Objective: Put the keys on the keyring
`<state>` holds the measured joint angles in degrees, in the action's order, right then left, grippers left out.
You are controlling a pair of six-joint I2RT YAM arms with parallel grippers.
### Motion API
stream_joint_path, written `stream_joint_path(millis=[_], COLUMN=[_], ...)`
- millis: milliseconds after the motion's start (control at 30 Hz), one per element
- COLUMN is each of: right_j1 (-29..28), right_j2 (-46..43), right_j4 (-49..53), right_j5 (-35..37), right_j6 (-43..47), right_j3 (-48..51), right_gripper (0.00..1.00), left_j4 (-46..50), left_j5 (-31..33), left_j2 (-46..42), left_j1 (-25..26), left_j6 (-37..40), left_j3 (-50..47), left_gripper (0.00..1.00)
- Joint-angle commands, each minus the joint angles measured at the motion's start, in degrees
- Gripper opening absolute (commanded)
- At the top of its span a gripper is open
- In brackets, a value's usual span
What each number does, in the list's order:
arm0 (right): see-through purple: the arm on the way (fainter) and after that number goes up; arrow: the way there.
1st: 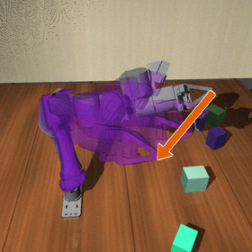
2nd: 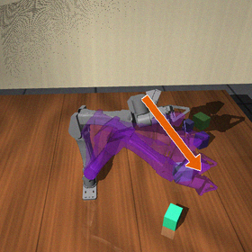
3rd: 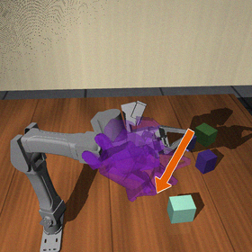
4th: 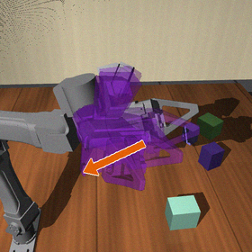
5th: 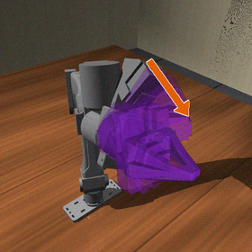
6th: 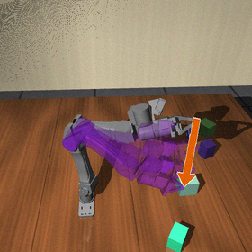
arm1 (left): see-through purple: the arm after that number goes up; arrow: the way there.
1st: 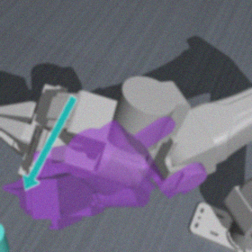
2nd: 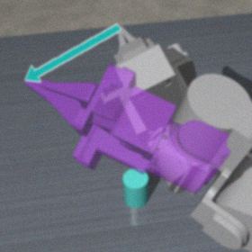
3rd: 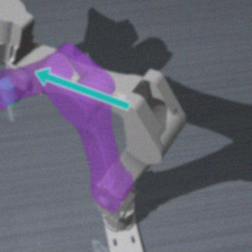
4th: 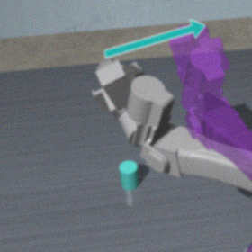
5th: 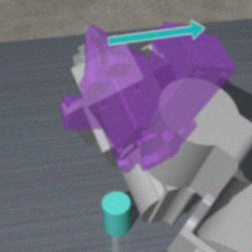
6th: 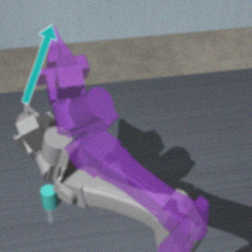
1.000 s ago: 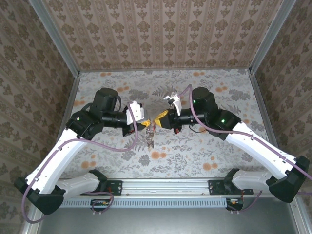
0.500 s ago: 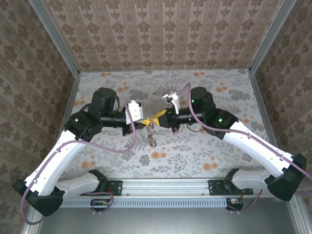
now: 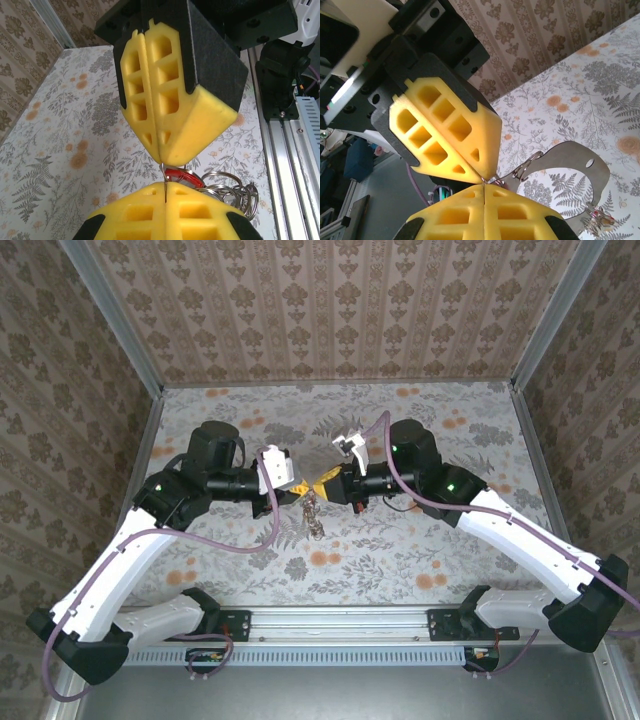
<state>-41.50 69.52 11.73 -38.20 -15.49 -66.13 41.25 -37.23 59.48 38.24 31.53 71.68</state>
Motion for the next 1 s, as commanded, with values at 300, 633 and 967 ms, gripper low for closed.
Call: stream_joint_path(millis=[300, 633, 967], right_j1=[0.2, 0.5, 1.2], right_j2=[-0.1, -0.4, 0.4], right_j4=[-1.7, -2.0, -1.7], right_j5=[0.7, 1.5, 1.5], right_j6=[-0.7, -1.3, -2.3], right_j3=[0.5, 0.9, 0.7], right_gripper=[0.0, 0.0, 0.0], left_j4=[-1.6, 0.0, 0.7], left_j5=[-3.7, -6.0, -8.8], left_j2=[-1.3, -0.9, -1.2], left_j1=[0.4, 0.5, 0.5], left_j6=[-0.6, 0.2, 0.6], left_j3=[0.2, 0.8, 1.2], left_gripper=[0.0, 0.0, 0.0])
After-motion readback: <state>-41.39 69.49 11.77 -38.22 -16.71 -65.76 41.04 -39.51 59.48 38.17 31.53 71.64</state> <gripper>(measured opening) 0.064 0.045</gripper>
